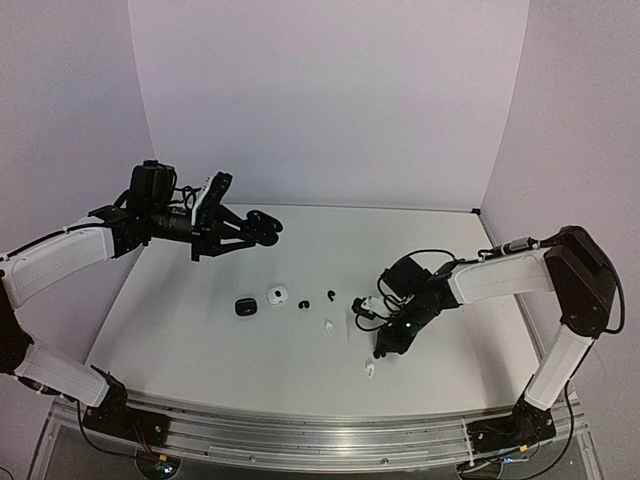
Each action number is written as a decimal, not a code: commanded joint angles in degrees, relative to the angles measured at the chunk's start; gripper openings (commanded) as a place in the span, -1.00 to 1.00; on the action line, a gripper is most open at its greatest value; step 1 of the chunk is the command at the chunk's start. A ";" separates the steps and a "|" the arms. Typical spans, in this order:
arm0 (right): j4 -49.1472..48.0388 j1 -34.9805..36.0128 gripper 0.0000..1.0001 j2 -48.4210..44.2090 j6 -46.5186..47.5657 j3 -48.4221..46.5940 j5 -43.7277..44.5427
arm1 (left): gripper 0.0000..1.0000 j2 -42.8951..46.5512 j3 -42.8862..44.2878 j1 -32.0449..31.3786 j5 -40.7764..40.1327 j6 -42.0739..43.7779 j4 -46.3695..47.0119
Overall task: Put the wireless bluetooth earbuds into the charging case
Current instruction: Pick up the right earbud from the center of the board, then insert the right earbud into the right side groove of the charging case, then adjust the right earbud in the right side groove of the charging case.
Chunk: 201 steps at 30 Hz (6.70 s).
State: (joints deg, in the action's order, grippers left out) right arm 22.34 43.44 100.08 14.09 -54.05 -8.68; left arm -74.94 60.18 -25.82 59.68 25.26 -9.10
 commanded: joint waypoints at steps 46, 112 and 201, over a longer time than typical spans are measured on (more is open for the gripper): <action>-5.71 1.27 -1.00 -5.95 -20.15 -26.84 22.27 | -1.00 4.56 -10.54 -0.24 -17.82 -22.66 26.04; -33.21 19.63 -1.00 4.24 4.98 -44.13 40.35 | -1.00 0.85 -6.52 -4.85 -20.96 -31.72 42.59; -29.44 18.91 0.34 -3.06 17.80 -38.36 30.42 | -1.00 1.62 -5.62 -4.77 -19.64 -35.96 42.87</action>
State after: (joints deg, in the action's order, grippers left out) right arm -8.51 62.65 101.76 27.09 -91.90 25.18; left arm -75.29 51.75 -30.44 38.06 -9.56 32.53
